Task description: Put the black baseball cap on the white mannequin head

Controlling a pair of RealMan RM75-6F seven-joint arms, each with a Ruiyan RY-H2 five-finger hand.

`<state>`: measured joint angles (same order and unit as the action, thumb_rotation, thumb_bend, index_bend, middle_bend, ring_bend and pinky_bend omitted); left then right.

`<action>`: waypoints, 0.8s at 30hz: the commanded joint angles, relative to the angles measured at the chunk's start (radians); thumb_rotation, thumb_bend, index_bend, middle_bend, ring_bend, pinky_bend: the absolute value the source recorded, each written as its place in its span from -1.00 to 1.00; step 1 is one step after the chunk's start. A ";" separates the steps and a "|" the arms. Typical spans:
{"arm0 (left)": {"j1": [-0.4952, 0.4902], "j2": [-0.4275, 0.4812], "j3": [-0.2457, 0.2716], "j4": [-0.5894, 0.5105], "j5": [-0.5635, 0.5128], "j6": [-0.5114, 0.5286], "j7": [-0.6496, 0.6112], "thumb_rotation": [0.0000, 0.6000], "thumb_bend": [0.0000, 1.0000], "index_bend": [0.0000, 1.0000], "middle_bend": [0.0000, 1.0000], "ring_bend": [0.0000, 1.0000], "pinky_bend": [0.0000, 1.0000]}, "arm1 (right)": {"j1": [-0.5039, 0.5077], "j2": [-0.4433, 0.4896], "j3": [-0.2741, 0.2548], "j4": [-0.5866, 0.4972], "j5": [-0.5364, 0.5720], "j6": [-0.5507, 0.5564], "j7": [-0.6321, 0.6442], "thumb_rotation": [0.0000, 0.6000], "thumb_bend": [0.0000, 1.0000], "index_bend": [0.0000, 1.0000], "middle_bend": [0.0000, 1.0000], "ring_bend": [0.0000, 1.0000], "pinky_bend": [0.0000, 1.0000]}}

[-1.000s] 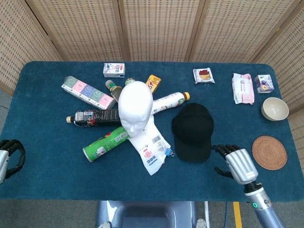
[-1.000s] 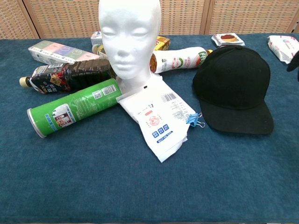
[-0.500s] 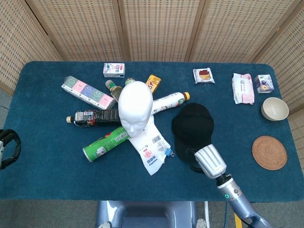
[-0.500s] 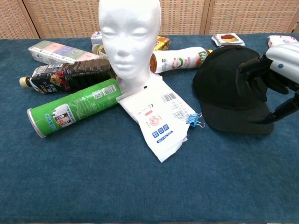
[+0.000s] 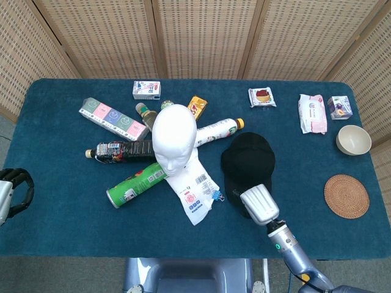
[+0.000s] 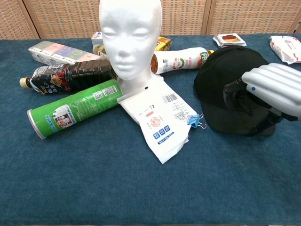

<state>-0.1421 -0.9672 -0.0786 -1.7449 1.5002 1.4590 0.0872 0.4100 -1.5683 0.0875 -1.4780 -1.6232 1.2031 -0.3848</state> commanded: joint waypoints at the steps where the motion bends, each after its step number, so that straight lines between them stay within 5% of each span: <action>1: -0.001 -0.002 0.002 0.002 -0.001 -0.003 -0.002 1.00 -0.38 0.16 -0.15 -0.31 -0.27 | 0.002 -0.017 -0.007 0.022 0.006 0.001 -0.009 1.00 -0.84 0.09 0.47 0.73 0.78; 24: 0.006 0.002 0.014 0.009 0.000 0.002 -0.015 1.00 -0.38 0.16 -0.15 -0.31 -0.27 | 0.004 -0.110 -0.023 0.196 0.021 0.054 -0.012 1.00 -0.84 0.09 0.50 0.74 0.79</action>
<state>-0.1361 -0.9650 -0.0643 -1.7355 1.4998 1.4609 0.0727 0.4136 -1.6743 0.0652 -1.2878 -1.6023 1.2532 -0.3996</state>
